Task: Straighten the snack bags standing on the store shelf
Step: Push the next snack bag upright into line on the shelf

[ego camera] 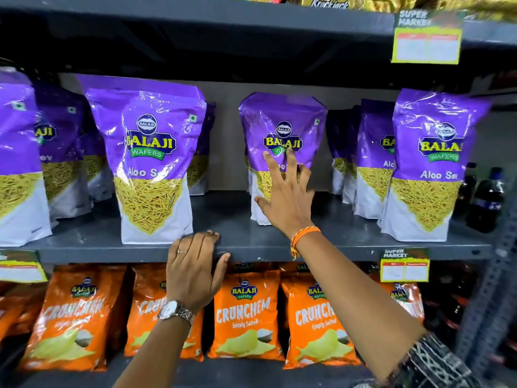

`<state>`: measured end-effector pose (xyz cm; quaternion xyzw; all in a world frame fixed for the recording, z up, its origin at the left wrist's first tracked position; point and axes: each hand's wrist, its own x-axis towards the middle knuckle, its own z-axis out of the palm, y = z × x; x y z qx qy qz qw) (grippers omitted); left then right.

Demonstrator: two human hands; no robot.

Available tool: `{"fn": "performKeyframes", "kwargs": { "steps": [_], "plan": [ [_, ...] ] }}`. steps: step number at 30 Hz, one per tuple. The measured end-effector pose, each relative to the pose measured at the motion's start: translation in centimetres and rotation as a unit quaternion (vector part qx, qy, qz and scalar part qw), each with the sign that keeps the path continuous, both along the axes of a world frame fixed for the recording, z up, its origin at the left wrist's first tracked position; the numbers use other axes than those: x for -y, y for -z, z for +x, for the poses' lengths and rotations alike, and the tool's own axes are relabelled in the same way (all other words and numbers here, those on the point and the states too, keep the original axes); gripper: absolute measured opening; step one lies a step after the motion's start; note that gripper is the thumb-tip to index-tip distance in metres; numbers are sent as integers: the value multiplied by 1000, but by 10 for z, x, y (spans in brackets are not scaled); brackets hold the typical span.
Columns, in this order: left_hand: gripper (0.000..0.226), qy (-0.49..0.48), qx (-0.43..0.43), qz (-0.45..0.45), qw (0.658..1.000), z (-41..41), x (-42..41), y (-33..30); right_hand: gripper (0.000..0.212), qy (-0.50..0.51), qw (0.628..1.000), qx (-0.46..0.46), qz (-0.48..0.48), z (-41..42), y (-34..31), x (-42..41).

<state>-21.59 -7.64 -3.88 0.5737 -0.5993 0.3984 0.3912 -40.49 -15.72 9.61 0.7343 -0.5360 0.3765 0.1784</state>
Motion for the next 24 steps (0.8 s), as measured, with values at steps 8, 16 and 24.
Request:
{"fn": "performKeyframes", "kwargs": {
  "steps": [8, 16, 24],
  "plan": [
    [53, -5, 0, 19, 1000, 1, -1, -1, 106, 52, 998, 0, -18, -2, 4, -27],
    [50, -10, 7, 12, 1000, 0, -1, -1, 104, 55, 998, -4, -33, -14, 7, -52],
    [50, -6, 2, 21, 1000, 0, -2, 0, 105, 66, 997, -12, -46, -19, 9, -67]
  ]
}}
